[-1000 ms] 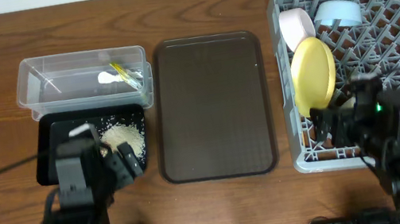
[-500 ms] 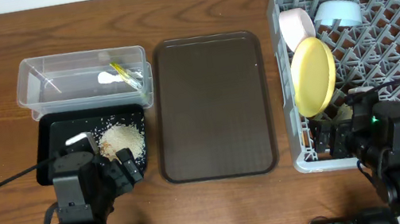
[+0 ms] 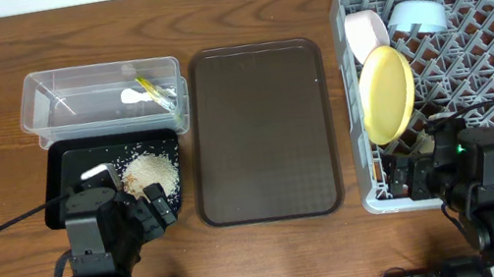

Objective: Sort waste into correct bins and load items into the dishwasher rack

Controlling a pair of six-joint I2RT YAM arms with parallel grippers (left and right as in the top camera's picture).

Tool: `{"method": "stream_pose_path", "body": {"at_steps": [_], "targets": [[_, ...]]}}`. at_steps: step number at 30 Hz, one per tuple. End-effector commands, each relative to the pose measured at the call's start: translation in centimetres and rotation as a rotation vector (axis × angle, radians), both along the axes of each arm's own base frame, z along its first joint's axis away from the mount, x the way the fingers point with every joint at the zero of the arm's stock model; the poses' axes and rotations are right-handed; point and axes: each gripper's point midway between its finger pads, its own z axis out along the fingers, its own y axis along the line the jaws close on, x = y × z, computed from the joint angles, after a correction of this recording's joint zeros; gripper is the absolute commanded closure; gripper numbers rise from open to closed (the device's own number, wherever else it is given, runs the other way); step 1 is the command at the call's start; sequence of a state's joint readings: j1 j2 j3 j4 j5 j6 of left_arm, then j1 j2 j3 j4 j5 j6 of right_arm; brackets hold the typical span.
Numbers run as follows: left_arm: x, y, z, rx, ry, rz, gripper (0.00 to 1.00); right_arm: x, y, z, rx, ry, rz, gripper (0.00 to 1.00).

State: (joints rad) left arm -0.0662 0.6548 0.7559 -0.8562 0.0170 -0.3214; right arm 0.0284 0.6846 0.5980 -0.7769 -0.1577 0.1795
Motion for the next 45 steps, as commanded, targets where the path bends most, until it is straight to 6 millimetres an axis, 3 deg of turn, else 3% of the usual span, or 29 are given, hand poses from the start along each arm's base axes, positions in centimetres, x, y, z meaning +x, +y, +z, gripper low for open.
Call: {"method": "stream_pose_path", "body": {"at_steps": [1,9,20,24,29,38,45], "targets": [[-0.1,0.1,-0.3,-0.006,0.011,0.012,0.05,-0.7,0.1,-0.2,0.000,0.016,0.001,0.01],[-0.1,0.1,-0.3,-0.006,0.011,0.012,0.05,-1.1,-0.1,1.7,-0.125,-0.120,0.130,0.01],[-0.1,0.1,-0.3,-0.006,0.011,0.012,0.05,-2.6,-0.1,5.8,-0.263,-0.516,0.200,0.01],[-0.1,0.1,-0.3,-0.006,0.011,0.012,0.05,-2.6,-0.1,5.7,-0.270,-0.630,0.185,0.01],[-0.1,0.1,-0.3,-0.006,0.011,0.012,0.05,-0.9,0.1,4.2,-0.270,-0.675,0.186,0.01],[-0.1,0.1,-0.3,-0.006,0.011,0.012,0.05,1.5,0.2,5.4,-0.284,-0.884,0.150,0.01],[-0.1,0.1,-0.3,-0.006,0.011,0.012,0.05,2.2,-1.2,4.0,-0.286,-0.866,0.056,0.01]]}}
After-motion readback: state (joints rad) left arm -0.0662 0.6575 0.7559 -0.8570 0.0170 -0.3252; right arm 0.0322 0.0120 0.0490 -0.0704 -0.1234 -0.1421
